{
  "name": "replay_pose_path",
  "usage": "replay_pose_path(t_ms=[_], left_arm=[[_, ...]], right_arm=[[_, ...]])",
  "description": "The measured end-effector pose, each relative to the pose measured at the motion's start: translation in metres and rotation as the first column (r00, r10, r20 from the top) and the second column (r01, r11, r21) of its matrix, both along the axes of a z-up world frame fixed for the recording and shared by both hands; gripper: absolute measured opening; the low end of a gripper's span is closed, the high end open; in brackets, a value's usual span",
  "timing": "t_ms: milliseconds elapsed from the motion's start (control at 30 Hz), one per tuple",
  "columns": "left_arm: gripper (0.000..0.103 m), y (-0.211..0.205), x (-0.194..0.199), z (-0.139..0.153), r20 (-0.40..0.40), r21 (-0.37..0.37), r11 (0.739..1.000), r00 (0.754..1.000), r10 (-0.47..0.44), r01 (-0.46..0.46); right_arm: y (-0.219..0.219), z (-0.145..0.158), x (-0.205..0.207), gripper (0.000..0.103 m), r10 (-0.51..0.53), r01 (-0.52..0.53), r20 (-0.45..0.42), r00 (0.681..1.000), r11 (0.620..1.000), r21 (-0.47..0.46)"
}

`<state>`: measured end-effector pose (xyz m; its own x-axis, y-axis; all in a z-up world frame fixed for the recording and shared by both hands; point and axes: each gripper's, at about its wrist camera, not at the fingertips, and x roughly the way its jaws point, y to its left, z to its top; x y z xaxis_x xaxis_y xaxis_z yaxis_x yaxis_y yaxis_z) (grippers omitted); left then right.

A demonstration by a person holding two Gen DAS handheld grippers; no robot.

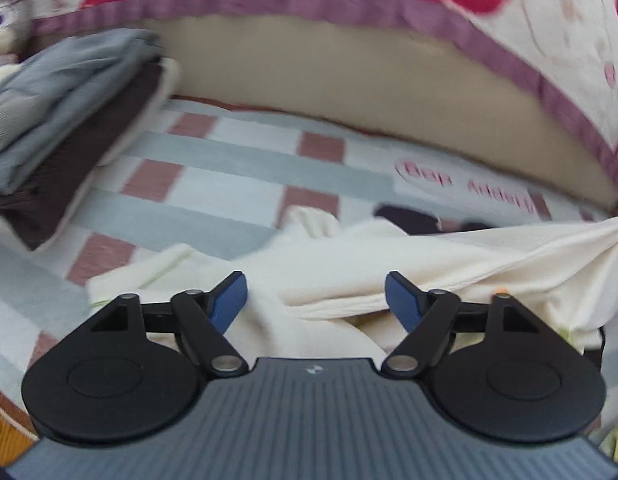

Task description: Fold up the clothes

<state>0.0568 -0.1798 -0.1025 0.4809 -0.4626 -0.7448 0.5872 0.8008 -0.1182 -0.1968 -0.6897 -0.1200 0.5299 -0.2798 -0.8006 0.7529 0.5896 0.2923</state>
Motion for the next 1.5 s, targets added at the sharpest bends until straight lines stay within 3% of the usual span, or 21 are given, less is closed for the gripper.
replay_pose_path(t_ms=[67,100,200,267,400,467,500,533,667,733,833,933,1033,1133,1167,1200,1233,1300,1333,1400,1500], left_arm=[[0.078,-0.013,-0.005,-0.006,0.033,0.075,0.997,0.999,-0.022,0.019],[0.078,-0.020,-0.008,-0.009,0.053,0.115,0.993,0.998,-0.039,0.033],[0.086,-0.032,-0.012,-0.020,0.084,0.216,0.975,0.994,-0.067,0.048],[0.094,-0.040,-0.014,-0.030,0.090,0.284,0.957,0.993,-0.079,0.051],[0.094,-0.062,-0.021,-0.050,0.136,0.420,0.906,0.984,-0.112,0.045],[0.080,-0.062,-0.019,-0.045,0.185,0.409,0.913,0.978,-0.095,0.012],[0.041,-0.060,-0.016,-0.040,0.215,0.391,0.920,0.975,-0.062,-0.028],[0.016,-0.054,-0.012,-0.034,0.230,0.366,0.928,0.973,-0.020,-0.068],[0.016,-0.021,0.011,-0.010,0.204,0.195,0.962,0.967,0.151,-0.192],[0.016,-0.009,0.015,-0.005,0.176,0.128,0.971,0.969,0.176,-0.200],[0.015,-0.004,0.012,0.000,0.151,0.059,0.982,0.974,0.168,-0.179],[0.015,-0.004,0.004,0.011,0.179,0.011,0.991,0.976,0.127,-0.131],[0.015,-0.002,-0.005,0.021,0.202,-0.045,0.995,0.975,0.092,-0.085],[0.015,0.005,-0.014,0.029,0.229,-0.105,0.994,0.972,0.048,-0.024],[0.015,0.008,-0.017,0.033,0.245,-0.126,0.992,0.969,0.034,-0.003],[0.015,0.010,-0.020,0.037,0.261,-0.143,0.990,0.965,0.023,0.016],[0.015,0.012,-0.022,0.040,0.272,-0.160,0.987,0.962,0.014,0.030],[0.018,0.015,-0.024,0.046,0.276,-0.192,0.980,0.961,0.007,0.048],[0.026,0.016,-0.024,0.047,0.275,-0.203,0.978,0.961,0.002,0.056],[0.030,0.012,-0.025,0.047,0.260,-0.208,0.976,0.965,-0.014,0.070],[0.045,0.001,-0.033,0.045,0.321,-0.120,0.989,0.946,-0.044,0.087]], right_arm=[[-0.014,-0.026,0.003,0.009,0.017,-0.006,-0.083,0.996,0.991,0.132],[-0.016,-0.029,0.001,0.013,-0.015,0.026,-0.097,0.995,0.993,0.118],[-0.008,-0.018,0.009,0.019,0.019,-0.018,-0.168,0.986,1.000,0.007],[0.006,-0.008,0.016,0.052,0.051,-0.075,-0.240,0.969,0.993,-0.091],[0.038,0.012,0.027,0.052,0.201,-0.238,-0.178,0.963,0.946,-0.220],[0.056,0.021,0.033,0.052,0.296,-0.317,-0.115,0.948,0.904,-0.286],[0.065,0.025,0.036,0.052,0.347,-0.353,-0.077,0.935,0.877,-0.325],[0.074,0.026,0.038,0.052,0.399,-0.391,-0.049,0.916,0.855,-0.341],[0.117,0.018,0.057,0.052,0.618,-0.593,0.053,0.785,0.772,-0.228],[0.159,0.024,0.076,0.052,0.742,-0.714,0.043,0.669,0.658,-0.239],[0.221,0.043,0.102,0.054,0.855,-0.800,-0.031,0.517,0.471,-0.372],[0.273,0.048,0.132,0.053,0.909,-0.849,-0.064,0.411,0.357,-0.389],[0.317,0.036,0.160,0.055,0.932,-0.870,-0.120,0.342,0.266,-0.416],[0.356,0.019,0.185,0.057,0.886,-0.870,-0.295,0.357,0.201,-0.451],[0.362,0.014,0.192,0.050,0.844,-0.847,-0.345,0.410,0.212,-0.488],[0.362,0.015,0.198,0.040,0.806,-0.811,-0.349,0.478,0.252,-0.529],[0.354,0.023,0.199,0.016,0.809,-0.786,-0.286,0.513,0.309,-0.535],[0.319,0.055,0.189,0.008,0.829,-0.743,-0.010,0.559,0.496,-0.450],[0.302,0.069,0.182,0.007,0.807,-0.711,0.095,0.583,0.564,-0.420],[0.273,0.096,0.164,0.002,0.746,-0.630,0.160,0.647,0.641,-0.439],[0.240,0.123,0.136,0.002,0.650,-0.507,0.105,0.752,0.673,-0.538]])
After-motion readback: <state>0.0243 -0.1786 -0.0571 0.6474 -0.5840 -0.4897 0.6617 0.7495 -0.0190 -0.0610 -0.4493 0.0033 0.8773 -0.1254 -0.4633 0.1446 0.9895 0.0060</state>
